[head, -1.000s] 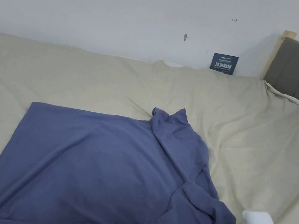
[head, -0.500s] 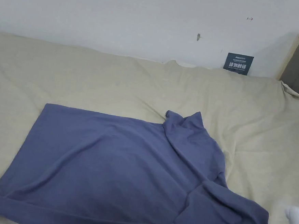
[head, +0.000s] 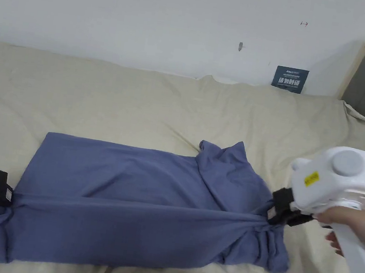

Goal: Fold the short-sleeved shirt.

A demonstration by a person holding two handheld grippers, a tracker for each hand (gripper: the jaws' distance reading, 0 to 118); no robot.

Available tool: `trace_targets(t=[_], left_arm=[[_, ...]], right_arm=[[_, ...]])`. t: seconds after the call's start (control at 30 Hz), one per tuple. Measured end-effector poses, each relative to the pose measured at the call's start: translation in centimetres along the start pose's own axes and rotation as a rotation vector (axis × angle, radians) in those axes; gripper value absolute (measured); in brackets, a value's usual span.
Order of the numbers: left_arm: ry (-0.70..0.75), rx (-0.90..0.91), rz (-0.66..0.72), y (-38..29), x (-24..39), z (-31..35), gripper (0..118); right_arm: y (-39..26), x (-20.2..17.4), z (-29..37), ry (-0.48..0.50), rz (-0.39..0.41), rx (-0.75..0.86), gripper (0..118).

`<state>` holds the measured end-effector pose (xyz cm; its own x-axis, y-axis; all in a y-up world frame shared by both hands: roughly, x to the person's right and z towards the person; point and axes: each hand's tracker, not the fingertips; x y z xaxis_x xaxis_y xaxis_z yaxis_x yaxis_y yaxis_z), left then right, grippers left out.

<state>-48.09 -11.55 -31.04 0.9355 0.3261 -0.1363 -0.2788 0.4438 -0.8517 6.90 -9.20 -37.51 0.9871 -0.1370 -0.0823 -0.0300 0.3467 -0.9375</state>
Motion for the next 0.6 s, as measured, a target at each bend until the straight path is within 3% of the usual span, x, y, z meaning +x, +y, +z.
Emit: trace_targets(t=[0.1,0.13,0.17,0.2,0.23,0.3,0.37,0.53,0.57,0.6], left_arm=[[0.012,0.004,-0.02,0.9,0.3,-2.1,8],[0.024,0.021,-0.026,1.0,0.4,-2.2,19],[0.028,0.052,-0.035,0.7,0.5,-2.1,43],[0.025,0.106,-0.055,0.5,0.6,-1.8,78],[0.031,0.138,-0.067,0.2,0.6,-1.4,118],[-0.008,0.285,-0.095,-0.4,0.6,-0.2,115],[-0.034,0.216,-0.118,-1.2,0.4,0.5,115],[-0.045,0.302,-0.161,-4.9,0.9,5.2,111],[-0.057,0.326,-0.169,-6.5,1.2,6.3,97],[-0.06,0.38,-0.184,-7.9,1.3,7.2,68]], right_arm=[[2.4,0.2,-3.3,-0.025,-0.052,-0.036,13],[2.7,0.3,-4.0,-0.037,-0.062,-0.029,32],[2.7,0.2,-4.3,-0.066,-0.08,0.007,61],[2.5,0.2,-4.4,-0.09,-0.088,0.059,89],[2.1,0.2,-4.3,-0.105,-0.097,0.126,104],[0.5,1.0,-3.1,-0.086,-0.125,0.304,103],[-1.6,1.4,-1.1,-0.022,-0.14,0.398,103],[-9.0,1.0,4.9,0.116,-0.107,0.602,102],[-11.0,0.6,5.9,0.141,-0.102,0.629,95],[-13.0,0.2,6.8,0.15,-0.092,0.663,89]])
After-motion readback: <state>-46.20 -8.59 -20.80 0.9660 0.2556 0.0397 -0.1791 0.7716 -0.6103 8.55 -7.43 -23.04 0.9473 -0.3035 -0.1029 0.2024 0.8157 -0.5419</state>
